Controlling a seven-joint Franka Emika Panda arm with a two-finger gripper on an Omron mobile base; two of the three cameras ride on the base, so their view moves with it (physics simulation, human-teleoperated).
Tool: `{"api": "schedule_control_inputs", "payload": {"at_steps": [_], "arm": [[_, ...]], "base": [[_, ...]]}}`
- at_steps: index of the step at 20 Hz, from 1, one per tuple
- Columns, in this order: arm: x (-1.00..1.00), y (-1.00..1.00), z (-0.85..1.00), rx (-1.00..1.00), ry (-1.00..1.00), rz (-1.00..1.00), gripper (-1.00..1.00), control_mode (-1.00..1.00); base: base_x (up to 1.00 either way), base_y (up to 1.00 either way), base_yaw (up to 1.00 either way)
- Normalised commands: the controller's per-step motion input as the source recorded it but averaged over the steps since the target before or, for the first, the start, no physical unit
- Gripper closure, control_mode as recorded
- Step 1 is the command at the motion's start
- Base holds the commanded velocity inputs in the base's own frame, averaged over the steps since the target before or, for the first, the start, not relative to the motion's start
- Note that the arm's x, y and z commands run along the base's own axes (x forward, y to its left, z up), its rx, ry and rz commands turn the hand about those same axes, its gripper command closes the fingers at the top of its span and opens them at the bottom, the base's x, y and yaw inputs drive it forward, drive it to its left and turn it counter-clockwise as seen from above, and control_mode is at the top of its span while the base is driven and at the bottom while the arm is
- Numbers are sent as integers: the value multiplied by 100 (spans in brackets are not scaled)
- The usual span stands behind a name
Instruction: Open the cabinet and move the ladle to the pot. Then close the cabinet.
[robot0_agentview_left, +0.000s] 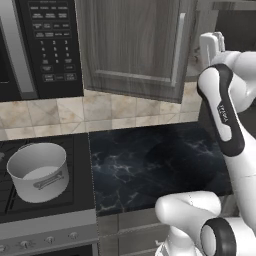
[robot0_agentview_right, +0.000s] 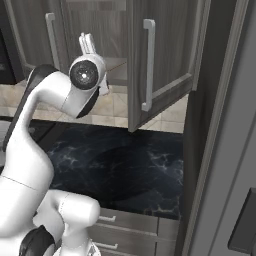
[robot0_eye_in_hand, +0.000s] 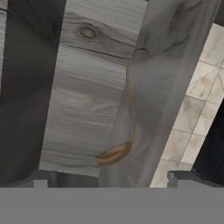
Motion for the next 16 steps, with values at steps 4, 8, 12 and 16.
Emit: {"api": "schedule_control_inputs", "payload": {"at_steps": [4,8,12,16], "arm": [[44,0,-16,8,0,12,-100,-100],[37,1,-1,8,0,10,-100,-100],[20,35,0,2,1,11,-100,-100],[4,51,0,0,1,6,-100,-100]], "base": [[0,0,0],[0,0,0],[0,0,0],[0,0,0]]}}
